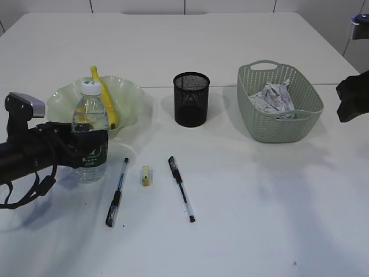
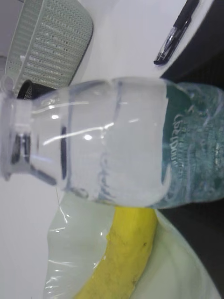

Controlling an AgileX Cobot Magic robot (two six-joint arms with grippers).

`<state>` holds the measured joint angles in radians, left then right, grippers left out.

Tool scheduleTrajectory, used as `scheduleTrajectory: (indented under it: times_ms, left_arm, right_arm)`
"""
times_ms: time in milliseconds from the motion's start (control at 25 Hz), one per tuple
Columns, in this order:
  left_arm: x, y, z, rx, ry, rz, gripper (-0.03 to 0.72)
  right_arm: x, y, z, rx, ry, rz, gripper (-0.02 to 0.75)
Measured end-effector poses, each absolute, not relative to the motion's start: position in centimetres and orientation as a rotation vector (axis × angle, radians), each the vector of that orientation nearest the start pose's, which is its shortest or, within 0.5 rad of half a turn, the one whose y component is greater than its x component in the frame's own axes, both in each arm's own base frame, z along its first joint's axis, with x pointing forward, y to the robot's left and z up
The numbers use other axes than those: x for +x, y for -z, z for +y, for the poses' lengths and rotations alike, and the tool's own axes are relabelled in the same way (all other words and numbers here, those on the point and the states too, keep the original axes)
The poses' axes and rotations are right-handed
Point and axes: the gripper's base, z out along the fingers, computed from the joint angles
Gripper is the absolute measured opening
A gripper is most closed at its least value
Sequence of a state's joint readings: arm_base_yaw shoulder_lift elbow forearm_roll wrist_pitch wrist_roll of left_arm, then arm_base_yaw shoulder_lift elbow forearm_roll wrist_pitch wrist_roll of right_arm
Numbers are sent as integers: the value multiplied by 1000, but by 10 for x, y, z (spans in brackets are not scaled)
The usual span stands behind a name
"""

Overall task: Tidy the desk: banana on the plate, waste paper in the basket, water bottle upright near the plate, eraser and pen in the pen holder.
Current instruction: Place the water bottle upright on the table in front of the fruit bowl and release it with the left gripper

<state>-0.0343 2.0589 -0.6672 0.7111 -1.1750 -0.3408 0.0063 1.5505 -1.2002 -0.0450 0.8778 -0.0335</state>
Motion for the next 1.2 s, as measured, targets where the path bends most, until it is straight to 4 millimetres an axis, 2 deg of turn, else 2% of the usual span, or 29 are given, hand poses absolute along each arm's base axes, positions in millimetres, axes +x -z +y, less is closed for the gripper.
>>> scheduleTrajectory:
  times_ms: [360, 760, 960, 1200]
  left_arm:
    - [324, -89, -67, 451, 652, 1699, 382]
    - [322, -88, -69, 484, 664, 1693, 383]
    - [321, -87, -69, 485, 666, 1697, 412]
    - [310, -84, -57, 439, 676, 1706, 421]
  right_arm:
    - [319, -279, -1, -85, 64, 2710, 516]
    - [319, -279, -1, -87, 66, 2710, 515]
    - [319, -279, -1, -89, 67, 2710, 515]
    - [319, -279, -1, -90, 69, 2710, 515]
